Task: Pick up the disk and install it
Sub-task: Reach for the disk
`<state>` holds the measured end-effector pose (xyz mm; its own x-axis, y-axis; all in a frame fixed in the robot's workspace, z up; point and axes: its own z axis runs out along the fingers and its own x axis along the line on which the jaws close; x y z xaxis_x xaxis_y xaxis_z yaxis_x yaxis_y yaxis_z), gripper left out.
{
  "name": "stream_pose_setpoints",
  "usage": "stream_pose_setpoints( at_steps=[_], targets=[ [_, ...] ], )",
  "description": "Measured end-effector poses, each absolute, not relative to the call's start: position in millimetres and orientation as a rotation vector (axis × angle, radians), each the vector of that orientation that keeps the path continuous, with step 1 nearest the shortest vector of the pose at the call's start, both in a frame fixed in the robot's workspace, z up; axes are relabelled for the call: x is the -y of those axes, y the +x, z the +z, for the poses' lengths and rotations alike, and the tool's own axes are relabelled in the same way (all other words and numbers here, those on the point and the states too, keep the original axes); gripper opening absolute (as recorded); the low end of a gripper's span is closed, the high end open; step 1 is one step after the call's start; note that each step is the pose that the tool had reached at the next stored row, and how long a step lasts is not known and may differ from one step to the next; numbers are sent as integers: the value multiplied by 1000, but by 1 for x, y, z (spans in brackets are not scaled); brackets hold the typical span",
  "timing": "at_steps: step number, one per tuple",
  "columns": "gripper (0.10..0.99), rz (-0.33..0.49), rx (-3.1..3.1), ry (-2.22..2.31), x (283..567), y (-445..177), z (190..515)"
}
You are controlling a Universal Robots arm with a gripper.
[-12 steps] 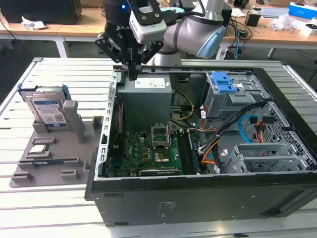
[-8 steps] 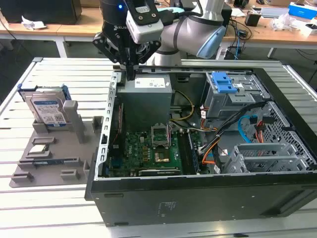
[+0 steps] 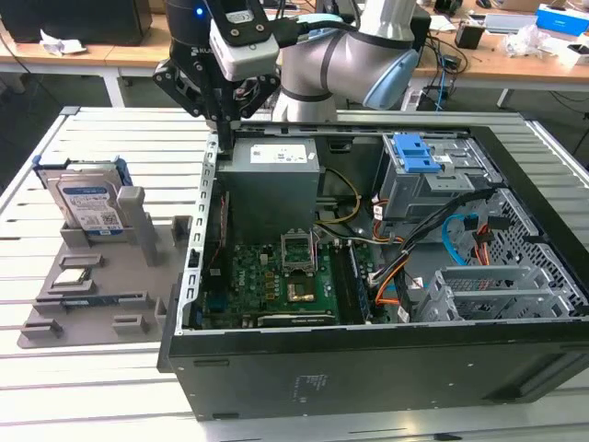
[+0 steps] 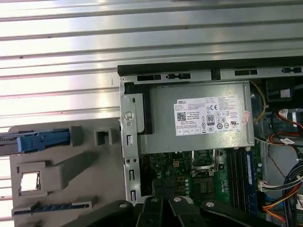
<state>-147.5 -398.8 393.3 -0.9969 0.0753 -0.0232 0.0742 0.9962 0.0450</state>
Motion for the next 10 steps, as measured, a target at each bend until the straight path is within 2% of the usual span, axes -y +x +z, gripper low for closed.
stream_pose_setpoints(
  at_steps=[10],
  targets=[
    [106, 69, -3114, 117, 399, -164, 393]
  ],
)
